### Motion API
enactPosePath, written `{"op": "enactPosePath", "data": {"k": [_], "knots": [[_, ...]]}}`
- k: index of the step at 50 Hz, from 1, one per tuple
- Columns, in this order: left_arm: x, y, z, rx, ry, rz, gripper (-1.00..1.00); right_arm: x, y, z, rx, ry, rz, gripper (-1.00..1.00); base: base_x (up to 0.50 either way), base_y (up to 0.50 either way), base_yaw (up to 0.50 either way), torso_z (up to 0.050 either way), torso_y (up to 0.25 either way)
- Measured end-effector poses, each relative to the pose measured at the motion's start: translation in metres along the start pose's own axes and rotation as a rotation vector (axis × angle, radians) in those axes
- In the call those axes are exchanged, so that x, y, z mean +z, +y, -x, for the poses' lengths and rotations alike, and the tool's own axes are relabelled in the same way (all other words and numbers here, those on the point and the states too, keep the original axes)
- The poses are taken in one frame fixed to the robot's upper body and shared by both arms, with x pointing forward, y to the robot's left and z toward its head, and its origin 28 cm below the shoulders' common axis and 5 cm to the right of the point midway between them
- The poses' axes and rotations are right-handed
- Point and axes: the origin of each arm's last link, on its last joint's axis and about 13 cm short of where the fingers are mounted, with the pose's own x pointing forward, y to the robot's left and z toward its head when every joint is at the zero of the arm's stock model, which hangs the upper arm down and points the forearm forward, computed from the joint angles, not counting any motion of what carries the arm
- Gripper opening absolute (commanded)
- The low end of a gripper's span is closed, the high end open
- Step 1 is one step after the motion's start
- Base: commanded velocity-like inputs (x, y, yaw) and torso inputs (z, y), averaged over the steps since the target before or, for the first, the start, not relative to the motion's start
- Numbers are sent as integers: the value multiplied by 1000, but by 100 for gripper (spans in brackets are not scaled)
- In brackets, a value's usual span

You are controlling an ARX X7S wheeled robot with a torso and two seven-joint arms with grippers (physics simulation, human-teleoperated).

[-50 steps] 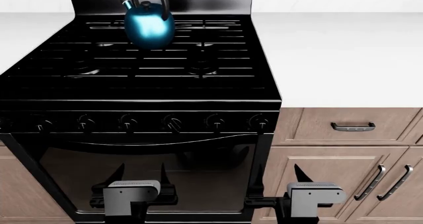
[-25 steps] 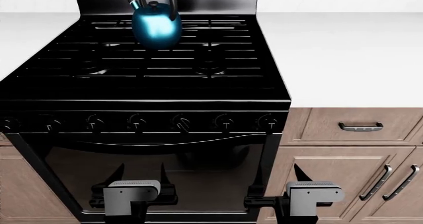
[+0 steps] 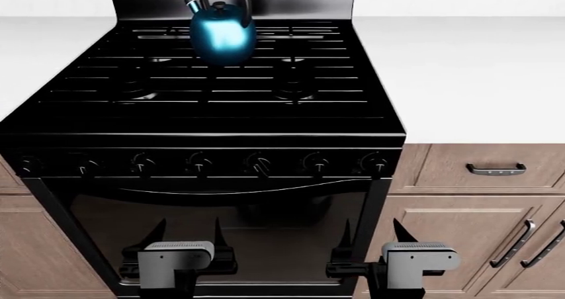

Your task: Turn off the center burner of the stove.

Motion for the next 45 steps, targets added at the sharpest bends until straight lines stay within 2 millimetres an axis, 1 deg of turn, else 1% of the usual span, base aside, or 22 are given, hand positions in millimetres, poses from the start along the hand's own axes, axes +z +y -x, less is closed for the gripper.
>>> {"op": "enactPosePath", "data": {"k": [12,28,45], "knots": [[0,0,0,-2,-1,2,100,0,0,0,0,-1,2,100,0,98,0,0,0],[0,0,0,-1,-2,4,100,0,0,0,-1,-2,2,100,0,222,0,0,0],[0,0,0,-1,-1,3,100,0,0,0,-3,-3,2,100,0,131,0,0,0]]}}
